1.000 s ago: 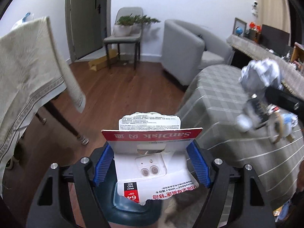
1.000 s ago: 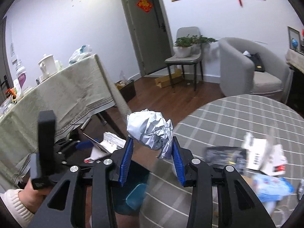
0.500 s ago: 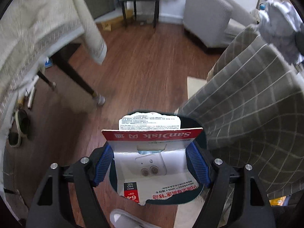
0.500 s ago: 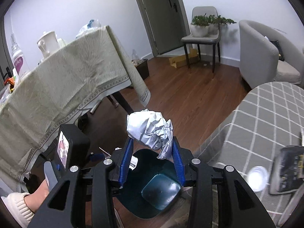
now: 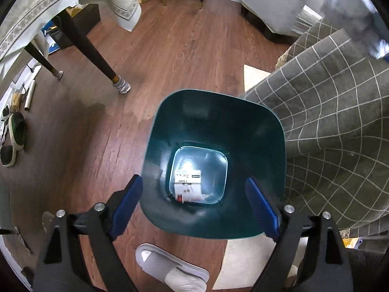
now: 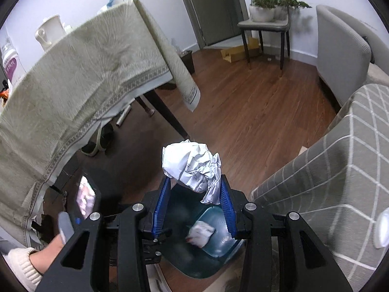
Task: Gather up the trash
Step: 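Carry the foil ball and SanDisk package with both tools over the teal bin, then open both tools to drop the foil ball and package into the bin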
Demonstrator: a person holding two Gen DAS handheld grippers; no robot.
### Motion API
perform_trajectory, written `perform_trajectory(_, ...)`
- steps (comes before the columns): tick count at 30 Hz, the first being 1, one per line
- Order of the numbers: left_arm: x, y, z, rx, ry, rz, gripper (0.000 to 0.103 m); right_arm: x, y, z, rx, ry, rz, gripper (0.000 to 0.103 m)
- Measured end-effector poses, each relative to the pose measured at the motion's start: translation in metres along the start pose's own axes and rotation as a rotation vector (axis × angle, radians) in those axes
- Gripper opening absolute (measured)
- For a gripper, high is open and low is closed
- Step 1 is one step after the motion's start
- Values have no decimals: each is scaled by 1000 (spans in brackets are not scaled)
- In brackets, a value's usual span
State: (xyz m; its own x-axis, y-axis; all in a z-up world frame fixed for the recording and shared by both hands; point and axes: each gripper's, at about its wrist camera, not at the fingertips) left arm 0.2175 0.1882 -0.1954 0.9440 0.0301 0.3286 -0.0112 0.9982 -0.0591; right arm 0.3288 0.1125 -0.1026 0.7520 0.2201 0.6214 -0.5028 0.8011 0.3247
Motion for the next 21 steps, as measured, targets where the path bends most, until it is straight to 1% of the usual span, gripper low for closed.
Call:
perform_trajectory(4,-1,11,14,-7,-45,26,86,-4,2,-18,-24,45,4,41)
perform_trajectory(8,-1,20,36,5,-122,24,79,-9,3,-36,-48,83,5,41)
perform_trajectory(12,1,24,56,-2,-188,25,71,-15,4,-53,-65,129,10,41)
perform_trajectory(18,5,26,83,0,-272,33,65,-29,6,-84,-86,204,14,41)
perform_trajectory(21,8,28,97,-14,-305,39,62,-36,7,-98,-97,237,16,41)
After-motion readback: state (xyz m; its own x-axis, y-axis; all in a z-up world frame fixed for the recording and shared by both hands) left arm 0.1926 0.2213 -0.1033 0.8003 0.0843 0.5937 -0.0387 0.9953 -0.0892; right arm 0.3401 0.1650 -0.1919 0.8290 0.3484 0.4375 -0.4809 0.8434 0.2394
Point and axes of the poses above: each gripper's, at about its wrist camera, not at the fingertips, and z roughly against the way its jaws point, y to its left, x to its top, and after that the axes turned 5 degrees about -z, right-handed
